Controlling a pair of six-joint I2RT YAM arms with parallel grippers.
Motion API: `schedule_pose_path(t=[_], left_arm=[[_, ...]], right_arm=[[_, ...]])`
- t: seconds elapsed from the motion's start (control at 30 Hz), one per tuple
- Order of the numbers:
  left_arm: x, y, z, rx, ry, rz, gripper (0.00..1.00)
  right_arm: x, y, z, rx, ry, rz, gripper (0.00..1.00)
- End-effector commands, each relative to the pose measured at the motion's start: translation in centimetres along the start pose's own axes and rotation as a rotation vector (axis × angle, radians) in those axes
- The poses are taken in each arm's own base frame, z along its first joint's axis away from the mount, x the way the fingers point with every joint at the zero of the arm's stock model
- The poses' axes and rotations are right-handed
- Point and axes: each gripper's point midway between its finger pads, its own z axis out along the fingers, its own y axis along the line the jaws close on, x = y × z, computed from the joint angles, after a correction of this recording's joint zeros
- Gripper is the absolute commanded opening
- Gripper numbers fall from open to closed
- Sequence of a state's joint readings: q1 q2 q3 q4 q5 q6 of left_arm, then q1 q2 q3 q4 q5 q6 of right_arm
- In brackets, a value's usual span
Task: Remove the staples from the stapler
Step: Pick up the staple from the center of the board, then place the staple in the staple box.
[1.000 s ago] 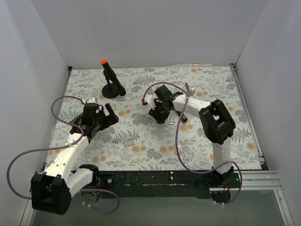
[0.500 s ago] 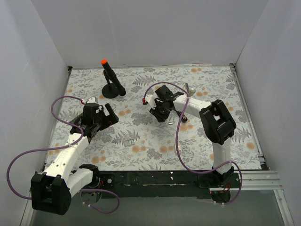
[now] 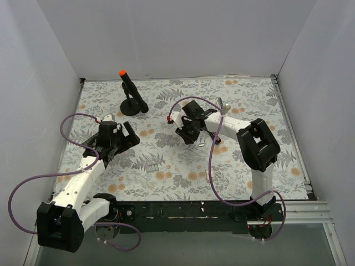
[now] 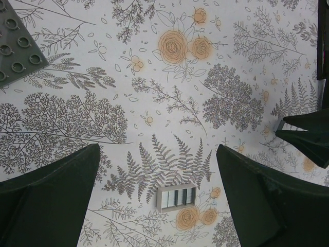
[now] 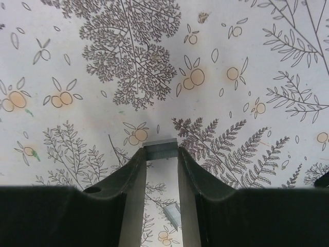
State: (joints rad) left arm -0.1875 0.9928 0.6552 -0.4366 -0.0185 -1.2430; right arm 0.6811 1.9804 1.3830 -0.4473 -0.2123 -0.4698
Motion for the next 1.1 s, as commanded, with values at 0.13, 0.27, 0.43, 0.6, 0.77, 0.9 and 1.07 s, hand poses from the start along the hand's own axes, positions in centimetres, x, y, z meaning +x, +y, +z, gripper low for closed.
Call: schedule_pose_path(t=[0.13,0.27,0.43,0.6,0.77,0.9,1.07], left_arm=[[-0.4,1.0,0.3,-0.093,-0.017,-0.096,0.98],[0.2,1.7,0.7,-0.140,0.007,-0.139,0.98],[0.7,3.0,1.1,-0.192,0.054,-0.204,0.98],[2.8,3.9,2.2,-0.152,0.218,-0.363,0.98],[3.0,7.0,3.2,-0.251,0.281,-0.467,0.98],[2.4,7.2,3.2,-0.251,0.244,-0.458,0.98],[2.0,7.0,2.8,-0.231,0.211,-0.458,0.98]], right_arm=[[-4.9,3.5,-3.3,-0.016,-0.128,-0.082,0.28],[-6.5,6.4,-3.6,-0.052,-0.159,-0.142,0.28],[-9.2,10.3,-3.5,-0.110,-0.239,-0.212,0.28],[-11.3,14.6,-3.0,-0.180,-0.304,-0.281,0.28],[-12.3,17.1,-2.2,-0.220,-0.329,-0.330,0.28],[-12.4,18.9,-1.1,-0.253,-0.333,-0.371,0.28],[-12.7,19.5,-0.5,-0.262,-0.338,-0.393,0.28]])
